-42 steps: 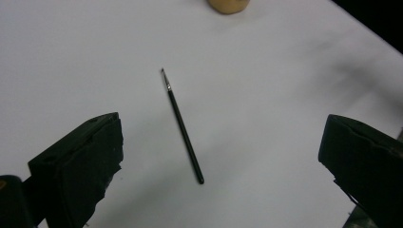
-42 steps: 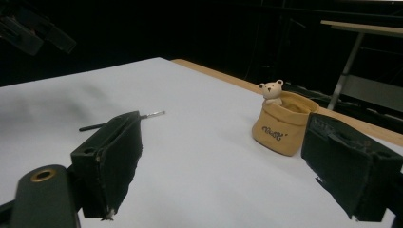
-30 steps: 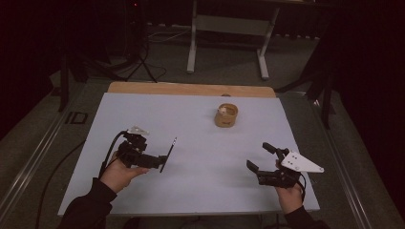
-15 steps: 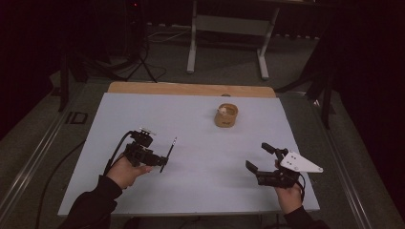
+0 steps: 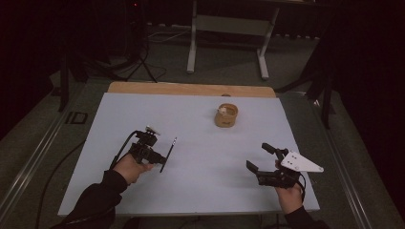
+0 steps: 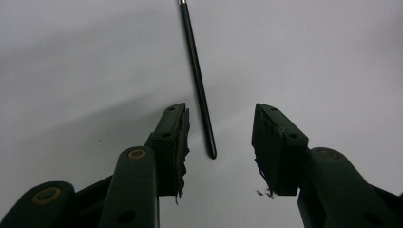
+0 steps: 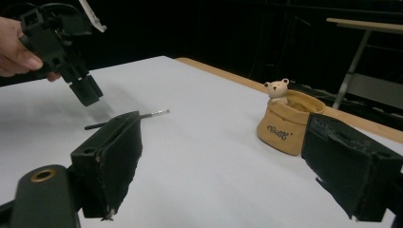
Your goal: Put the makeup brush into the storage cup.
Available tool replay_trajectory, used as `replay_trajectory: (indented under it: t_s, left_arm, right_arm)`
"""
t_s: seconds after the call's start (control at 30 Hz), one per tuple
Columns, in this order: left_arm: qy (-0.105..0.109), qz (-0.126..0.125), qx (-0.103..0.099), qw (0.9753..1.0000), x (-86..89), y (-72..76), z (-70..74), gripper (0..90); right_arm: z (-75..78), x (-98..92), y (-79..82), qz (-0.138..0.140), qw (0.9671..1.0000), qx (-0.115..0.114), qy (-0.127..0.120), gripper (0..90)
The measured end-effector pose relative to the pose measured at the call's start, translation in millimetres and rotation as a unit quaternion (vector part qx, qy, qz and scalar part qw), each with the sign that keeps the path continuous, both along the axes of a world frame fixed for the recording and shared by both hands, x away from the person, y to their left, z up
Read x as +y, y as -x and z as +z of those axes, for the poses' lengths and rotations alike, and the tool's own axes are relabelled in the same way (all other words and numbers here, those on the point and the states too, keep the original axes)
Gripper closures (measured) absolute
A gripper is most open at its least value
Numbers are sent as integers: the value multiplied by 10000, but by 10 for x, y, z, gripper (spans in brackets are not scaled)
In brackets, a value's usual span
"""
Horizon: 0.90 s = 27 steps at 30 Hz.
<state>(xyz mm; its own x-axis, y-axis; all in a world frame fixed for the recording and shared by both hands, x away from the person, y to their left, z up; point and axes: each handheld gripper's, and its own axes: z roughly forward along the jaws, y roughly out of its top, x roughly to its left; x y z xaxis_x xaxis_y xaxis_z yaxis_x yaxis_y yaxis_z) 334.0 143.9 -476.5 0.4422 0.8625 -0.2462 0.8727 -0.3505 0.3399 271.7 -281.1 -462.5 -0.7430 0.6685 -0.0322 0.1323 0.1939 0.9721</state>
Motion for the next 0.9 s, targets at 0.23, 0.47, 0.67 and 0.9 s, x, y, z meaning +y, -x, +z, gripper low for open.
replay_trajectory:
  t_s: [0.23, 0.47, 0.67, 0.9]
  left_arm:
    - [-112, -95, 266, 9995, -74, -60, -144, 671]
    - [-266, -120, 415, 9987, -99, -102, -229, 702]
    - [-452, -195, 464, 9977, -172, -144, -274, 723]
    - [-681, -220, 540, 9960, -221, -193, -304, 800]
  right_arm:
    - [-1, 9, 0, 22, 10000, 18, 17, 134]
    - [-4, 11, -1, 42, 10000, 28, 30, 134]
    - [-10, 19, -6, 55, 10000, 44, 66, 134]
    - [-8, 15, -3, 66, 10000, 49, 55, 134]
